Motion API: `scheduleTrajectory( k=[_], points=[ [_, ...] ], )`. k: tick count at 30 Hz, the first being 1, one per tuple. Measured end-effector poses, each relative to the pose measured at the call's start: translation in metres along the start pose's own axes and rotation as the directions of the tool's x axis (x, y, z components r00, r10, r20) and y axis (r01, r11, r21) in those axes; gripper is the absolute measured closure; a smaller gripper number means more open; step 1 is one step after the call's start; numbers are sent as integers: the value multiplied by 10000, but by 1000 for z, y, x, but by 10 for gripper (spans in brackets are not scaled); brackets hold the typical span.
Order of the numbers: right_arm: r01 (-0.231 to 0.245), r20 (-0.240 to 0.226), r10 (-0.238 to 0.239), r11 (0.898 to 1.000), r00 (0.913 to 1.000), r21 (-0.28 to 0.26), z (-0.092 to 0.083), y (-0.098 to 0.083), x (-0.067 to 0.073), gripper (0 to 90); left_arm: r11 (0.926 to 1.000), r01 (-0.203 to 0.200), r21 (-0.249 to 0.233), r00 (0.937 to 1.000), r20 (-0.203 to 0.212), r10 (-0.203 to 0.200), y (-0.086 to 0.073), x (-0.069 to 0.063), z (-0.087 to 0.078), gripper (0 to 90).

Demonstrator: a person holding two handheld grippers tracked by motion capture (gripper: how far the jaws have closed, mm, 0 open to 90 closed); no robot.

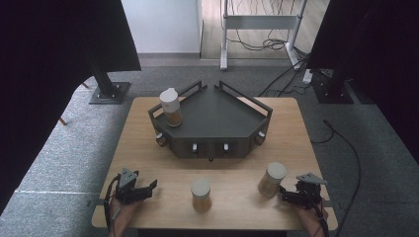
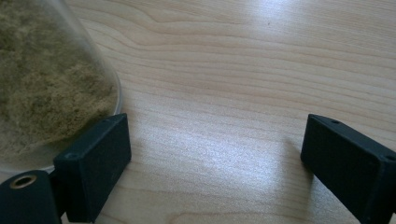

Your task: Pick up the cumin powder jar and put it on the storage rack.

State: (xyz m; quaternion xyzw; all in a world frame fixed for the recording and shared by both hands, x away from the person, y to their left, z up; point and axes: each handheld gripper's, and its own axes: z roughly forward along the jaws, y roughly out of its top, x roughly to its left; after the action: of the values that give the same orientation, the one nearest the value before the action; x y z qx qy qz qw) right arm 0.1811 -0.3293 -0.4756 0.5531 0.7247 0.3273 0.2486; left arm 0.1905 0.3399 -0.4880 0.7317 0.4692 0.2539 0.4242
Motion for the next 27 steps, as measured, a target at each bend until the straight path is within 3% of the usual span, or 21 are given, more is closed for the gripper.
scheduleTrajectory(
  k=[9,21,27],
  points=[
    [-365,-202,360,9990,9991,-258,-3,-5,-5,119,10000,-5,-73,10000,-29,5,-1,0,-1,126],
    [-246,186,265,9950,9995,-972,-18,-4,10,130,9999,-105,26,9999,-26,106,1,0,0,127],
    [-318,380,353,9955,9987,-892,-22,-6,14,128,9998,-183,79,9998,13,183,2,0,1,127]
  ],
)
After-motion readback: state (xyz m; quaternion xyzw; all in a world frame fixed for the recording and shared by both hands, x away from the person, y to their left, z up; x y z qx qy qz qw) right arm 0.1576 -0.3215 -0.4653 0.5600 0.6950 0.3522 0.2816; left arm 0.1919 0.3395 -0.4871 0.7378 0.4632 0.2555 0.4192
